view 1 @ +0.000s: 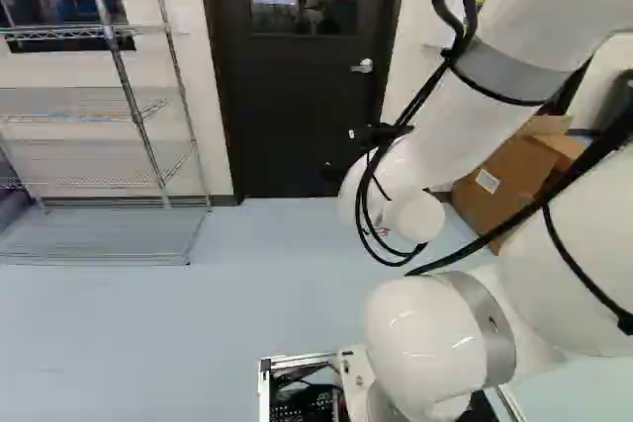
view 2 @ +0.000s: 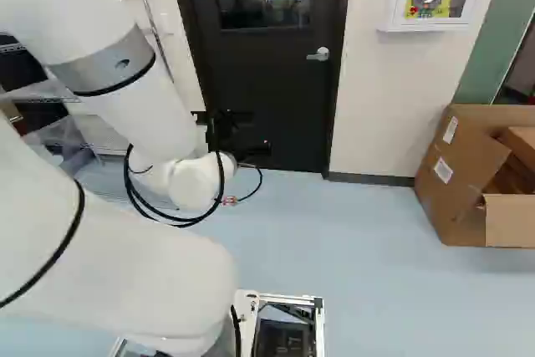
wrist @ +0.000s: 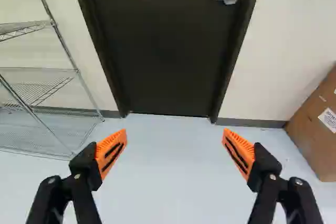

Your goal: Open the door and move inside

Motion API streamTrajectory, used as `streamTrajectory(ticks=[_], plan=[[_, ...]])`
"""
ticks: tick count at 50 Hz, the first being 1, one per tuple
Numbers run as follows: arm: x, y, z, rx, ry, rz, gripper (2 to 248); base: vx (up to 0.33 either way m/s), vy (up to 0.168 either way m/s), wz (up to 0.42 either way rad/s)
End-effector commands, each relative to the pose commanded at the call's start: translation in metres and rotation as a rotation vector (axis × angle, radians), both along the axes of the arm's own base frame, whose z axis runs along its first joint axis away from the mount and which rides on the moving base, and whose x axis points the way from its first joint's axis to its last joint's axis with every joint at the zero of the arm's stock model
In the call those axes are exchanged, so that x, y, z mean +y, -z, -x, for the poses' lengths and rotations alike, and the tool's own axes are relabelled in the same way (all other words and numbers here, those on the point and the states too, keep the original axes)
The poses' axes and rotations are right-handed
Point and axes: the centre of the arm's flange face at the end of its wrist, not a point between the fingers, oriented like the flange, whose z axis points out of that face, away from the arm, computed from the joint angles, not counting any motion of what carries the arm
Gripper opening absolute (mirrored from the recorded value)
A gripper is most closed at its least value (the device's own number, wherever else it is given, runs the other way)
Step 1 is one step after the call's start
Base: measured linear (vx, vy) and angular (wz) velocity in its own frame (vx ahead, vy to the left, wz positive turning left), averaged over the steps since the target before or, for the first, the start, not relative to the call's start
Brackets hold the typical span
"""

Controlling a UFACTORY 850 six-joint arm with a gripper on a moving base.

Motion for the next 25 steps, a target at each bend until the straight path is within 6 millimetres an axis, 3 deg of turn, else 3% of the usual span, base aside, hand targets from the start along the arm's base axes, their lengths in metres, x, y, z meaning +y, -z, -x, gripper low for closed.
streamTrajectory(ticks=[25], plan=[[0.0, 0.0, 0.0, 0.0, 0.0, 0.0, 247, 0.0, 0.0, 0.0]])
